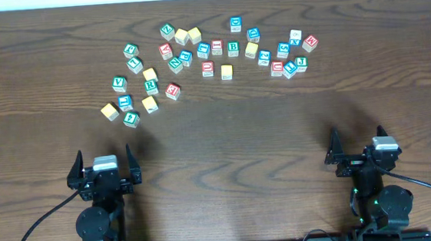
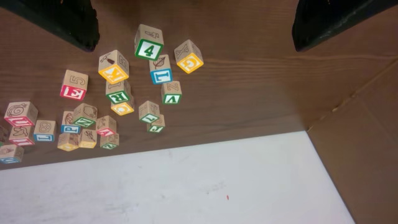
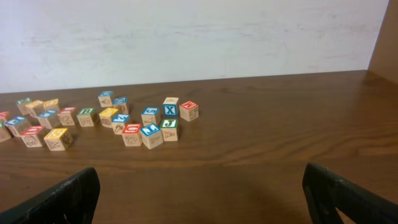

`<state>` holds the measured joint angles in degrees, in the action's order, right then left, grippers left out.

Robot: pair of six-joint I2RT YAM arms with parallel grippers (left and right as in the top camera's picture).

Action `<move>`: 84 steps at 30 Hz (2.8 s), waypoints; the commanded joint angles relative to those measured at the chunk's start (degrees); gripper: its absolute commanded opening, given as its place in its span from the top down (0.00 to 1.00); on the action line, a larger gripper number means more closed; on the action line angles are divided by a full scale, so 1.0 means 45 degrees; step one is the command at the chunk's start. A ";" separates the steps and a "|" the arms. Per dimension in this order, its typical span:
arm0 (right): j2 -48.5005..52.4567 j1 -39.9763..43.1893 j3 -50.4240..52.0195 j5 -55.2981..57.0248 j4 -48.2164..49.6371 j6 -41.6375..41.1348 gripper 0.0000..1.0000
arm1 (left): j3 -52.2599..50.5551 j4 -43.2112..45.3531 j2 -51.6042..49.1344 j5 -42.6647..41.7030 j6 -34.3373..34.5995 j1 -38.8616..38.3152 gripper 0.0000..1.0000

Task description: Spell out AI2

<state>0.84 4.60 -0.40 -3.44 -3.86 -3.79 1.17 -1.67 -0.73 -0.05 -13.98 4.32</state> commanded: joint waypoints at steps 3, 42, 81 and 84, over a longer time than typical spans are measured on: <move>-0.0073 0.0005 0.0019 -0.0024 -0.0049 0.0102 0.01 | -0.0204 -0.0544 0.0112 0.0126 -0.0170 -0.0049 0.02; -0.0073 0.0005 0.0019 -0.0024 -0.0049 0.0102 0.01 | -0.0204 -0.0544 0.0112 0.0126 -0.0175 -0.0049 0.02; -0.0073 0.0005 0.0019 -0.0024 -0.0053 0.0102 0.01 | -0.0180 -0.0437 0.0112 0.0121 -0.0010 -0.0063 0.02; -0.0073 0.0005 0.0019 -0.0024 -0.0053 0.0102 0.01 | -0.0019 -0.0437 0.0112 0.0121 0.0223 -0.0058 0.02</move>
<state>0.84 4.60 -0.40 -3.44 -3.86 -3.79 1.17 -1.58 -0.73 -0.05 -13.76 4.32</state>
